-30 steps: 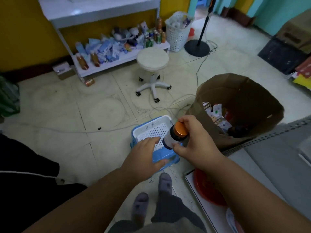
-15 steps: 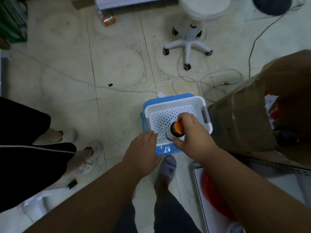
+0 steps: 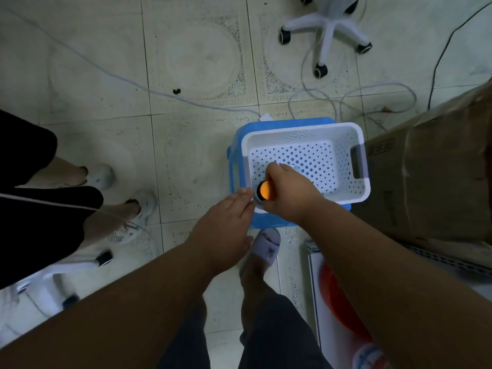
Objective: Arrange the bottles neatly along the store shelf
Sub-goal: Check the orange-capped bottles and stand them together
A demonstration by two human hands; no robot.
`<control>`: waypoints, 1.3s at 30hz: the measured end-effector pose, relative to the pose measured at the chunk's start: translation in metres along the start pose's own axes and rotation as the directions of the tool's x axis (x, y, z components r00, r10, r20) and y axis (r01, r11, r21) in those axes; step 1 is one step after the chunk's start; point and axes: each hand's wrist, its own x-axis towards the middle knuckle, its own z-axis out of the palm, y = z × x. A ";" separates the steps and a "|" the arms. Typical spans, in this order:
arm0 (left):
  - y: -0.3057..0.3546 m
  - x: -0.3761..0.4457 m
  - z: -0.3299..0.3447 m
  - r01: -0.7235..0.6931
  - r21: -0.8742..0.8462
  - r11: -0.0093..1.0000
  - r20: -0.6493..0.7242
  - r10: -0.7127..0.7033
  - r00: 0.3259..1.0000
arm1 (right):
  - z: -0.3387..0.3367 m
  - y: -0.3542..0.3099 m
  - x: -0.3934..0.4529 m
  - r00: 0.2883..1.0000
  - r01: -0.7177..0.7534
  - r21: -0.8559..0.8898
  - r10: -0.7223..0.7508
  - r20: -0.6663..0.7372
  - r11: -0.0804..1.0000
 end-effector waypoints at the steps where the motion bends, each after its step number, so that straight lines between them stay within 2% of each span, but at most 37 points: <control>1: -0.001 0.000 0.001 -0.005 0.000 1.000 -0.010 0.005 1.000 | 0.002 -0.001 0.002 1.000 -0.002 0.004 0.002 0.001 1.000; 6: 0.003 -0.002 -0.011 -0.008 -0.026 1.000 -0.015 0.008 1.000 | -0.008 -0.008 -0.007 0.999 -0.037 0.025 0.036 0.022 0.999; 10: 0.013 -0.018 -0.060 0.008 -0.055 0.998 0.029 -0.007 1.000 | -0.051 -0.034 -0.053 0.998 -0.052 0.023 0.053 -0.026 0.998; 14: 0.038 -0.047 -0.136 -0.049 -0.032 0.998 -0.040 0.048 0.998 | -0.116 -0.083 -0.129 0.984 -0.052 0.067 0.062 -0.166 0.996; 17: 0.066 -0.068 -0.190 -0.115 -0.026 0.993 -0.143 0.110 0.984 | -0.164 -0.129 -0.200 0.940 -0.055 0.093 0.083 -0.330 0.994; 20: 0.100 -0.089 -0.231 -0.252 -0.044 0.967 -0.208 0.238 0.949 | -0.196 -0.170 -0.271 0.856 -0.116 0.054 0.128 -0.501 0.992; 24: 0.153 -0.117 -0.271 -0.481 0.047 0.876 -0.176 0.481 0.859 | -0.208 -0.214 -0.367 0.706 -0.277 0.101 0.274 -0.653 0.955; 27: 0.204 -0.142 -0.292 -0.643 0.090 0.760 -0.199 0.647 0.736 | -0.204 -0.240 -0.439 0.584 -0.402 0.183 0.405 -0.704 0.897; 32: 0.289 -0.194 -0.292 -0.818 0.123 0.562 -0.078 0.827 0.557 | -0.185 -0.266 -0.541 0.371 -0.512 0.279 0.502 -0.781 0.813; 34: 0.317 -0.212 -0.283 -0.866 0.117 0.486 -0.060 0.874 0.482 | -0.172 -0.268 -0.576 0.294 -0.544 0.307 0.520 -0.802 0.781; 39: 0.381 -0.247 -0.243 -0.929 0.112 0.353 -0.016 0.935 0.353 | -0.135 -0.263 -0.652 0.139 -0.572 0.411 0.578 -0.804 0.710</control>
